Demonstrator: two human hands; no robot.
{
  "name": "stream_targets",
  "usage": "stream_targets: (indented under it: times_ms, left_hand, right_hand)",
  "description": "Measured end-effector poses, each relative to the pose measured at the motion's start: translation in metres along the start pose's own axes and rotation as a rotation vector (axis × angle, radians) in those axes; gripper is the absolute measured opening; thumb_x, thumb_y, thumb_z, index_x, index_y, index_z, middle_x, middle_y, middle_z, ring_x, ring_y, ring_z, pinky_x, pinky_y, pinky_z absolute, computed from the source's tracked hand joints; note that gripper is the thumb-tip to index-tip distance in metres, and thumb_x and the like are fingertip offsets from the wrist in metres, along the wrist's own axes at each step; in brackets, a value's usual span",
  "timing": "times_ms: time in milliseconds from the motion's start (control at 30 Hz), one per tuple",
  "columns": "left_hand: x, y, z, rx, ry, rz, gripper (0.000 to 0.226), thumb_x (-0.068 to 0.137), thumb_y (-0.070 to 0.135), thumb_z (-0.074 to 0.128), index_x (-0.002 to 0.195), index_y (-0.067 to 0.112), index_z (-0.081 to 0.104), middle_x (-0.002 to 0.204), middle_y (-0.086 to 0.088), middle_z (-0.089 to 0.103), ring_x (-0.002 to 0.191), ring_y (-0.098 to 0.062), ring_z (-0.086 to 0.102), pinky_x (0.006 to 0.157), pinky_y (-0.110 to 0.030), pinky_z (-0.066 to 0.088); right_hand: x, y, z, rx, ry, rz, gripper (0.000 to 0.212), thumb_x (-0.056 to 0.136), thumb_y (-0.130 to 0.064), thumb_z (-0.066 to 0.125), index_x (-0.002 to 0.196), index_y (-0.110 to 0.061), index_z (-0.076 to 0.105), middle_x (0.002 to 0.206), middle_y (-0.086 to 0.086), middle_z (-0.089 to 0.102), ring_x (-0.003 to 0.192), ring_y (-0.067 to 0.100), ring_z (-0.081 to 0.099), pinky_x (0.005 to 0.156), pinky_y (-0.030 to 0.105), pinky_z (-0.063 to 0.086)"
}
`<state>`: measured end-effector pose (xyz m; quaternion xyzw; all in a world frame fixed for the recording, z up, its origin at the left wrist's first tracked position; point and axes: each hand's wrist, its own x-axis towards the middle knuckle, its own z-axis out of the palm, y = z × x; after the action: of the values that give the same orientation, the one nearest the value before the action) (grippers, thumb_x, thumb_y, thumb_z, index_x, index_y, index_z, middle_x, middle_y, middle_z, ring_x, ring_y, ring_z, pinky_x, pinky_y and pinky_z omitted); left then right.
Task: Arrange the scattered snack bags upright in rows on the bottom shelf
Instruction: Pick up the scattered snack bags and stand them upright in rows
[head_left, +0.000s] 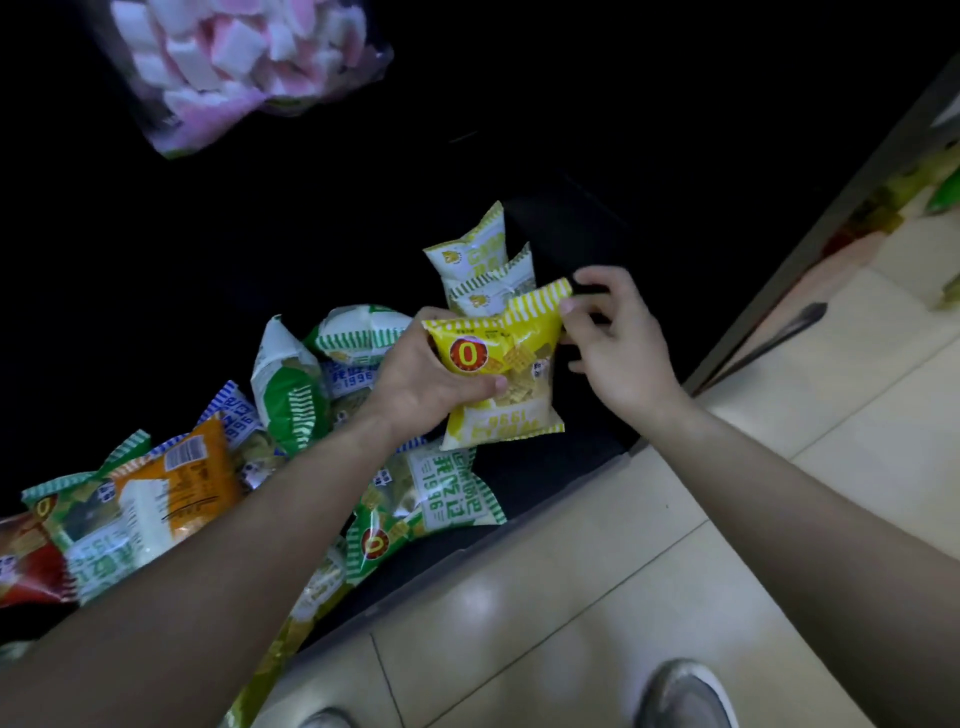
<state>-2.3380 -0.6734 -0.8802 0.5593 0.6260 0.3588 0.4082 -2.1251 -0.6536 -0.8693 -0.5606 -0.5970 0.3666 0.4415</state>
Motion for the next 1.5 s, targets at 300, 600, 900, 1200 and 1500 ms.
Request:
stream_targets:
  times_ms: [300, 600, 900, 1200, 1500]
  left_hand:
    - [0.039, -0.006, 0.07, -0.027, 0.19, -0.152, 0.078, 0.057, 0.032, 0.095, 0.117, 0.027, 0.046, 0.101, 0.009, 0.063, 0.098, -0.015, 0.064, 0.089, -0.034, 0.053]
    - [0.048, -0.02, 0.095, 0.033, 0.178, -0.148, 0.082, 0.062, 0.028, 0.093, 0.127, 0.024, 0.044, 0.107, 0.005, 0.06, 0.096, -0.014, 0.061, 0.078, -0.026, 0.049]
    - [0.035, -0.032, 0.091, 0.069, 0.175, -0.09, 0.091, 0.066, 0.038, 0.09, 0.14, 0.022, 0.04, 0.127, 0.003, 0.057, 0.11, -0.012, 0.055, 0.093, -0.031, 0.049]
    - [0.043, -0.046, 0.069, 0.105, 0.065, -0.044, 0.127, 0.053, 0.059, 0.089, 0.152, 0.035, 0.013, 0.158, 0.006, 0.031, 0.142, -0.016, 0.033, 0.111, -0.036, 0.036]
    - [0.055, -0.062, 0.056, 0.218, -0.01, 0.034, 0.12, 0.059, 0.055, 0.088, 0.153, 0.037, 0.015, 0.158, 0.011, 0.032, 0.144, -0.012, 0.031, 0.111, -0.032, 0.032]
  right_hand:
    - [-0.063, 0.068, -0.034, -0.602, -0.143, 0.126, 0.036, 0.09, -0.024, 0.054, 0.126, -0.022, 0.053, 0.119, 0.0, 0.066, 0.107, 0.027, 0.064, 0.088, 0.041, 0.052]
    - [-0.071, 0.088, -0.024, -0.716, -0.327, 0.172, 0.041, 0.096, -0.032, 0.048, 0.136, -0.025, 0.047, 0.135, -0.001, 0.049, 0.112, 0.025, 0.059, 0.085, 0.036, 0.048]
    - [-0.064, 0.083, -0.011, -0.684, -0.349, 0.148, 0.051, 0.095, -0.032, 0.05, 0.143, -0.025, 0.037, 0.137, 0.001, 0.046, 0.118, 0.026, 0.056, 0.087, 0.039, 0.049]
    - [-0.054, 0.094, 0.013, -0.692, -0.561, 0.108, 0.086, 0.09, -0.04, 0.053, 0.15, -0.049, -0.008, 0.159, 0.004, 0.018, 0.134, 0.034, 0.043, 0.099, 0.051, 0.047]
    - [-0.056, 0.104, 0.022, -0.77, -0.544, 0.071, 0.092, 0.092, -0.037, 0.053, 0.148, -0.048, -0.019, 0.163, 0.004, -0.014, 0.142, 0.034, 0.028, 0.102, 0.05, 0.045]
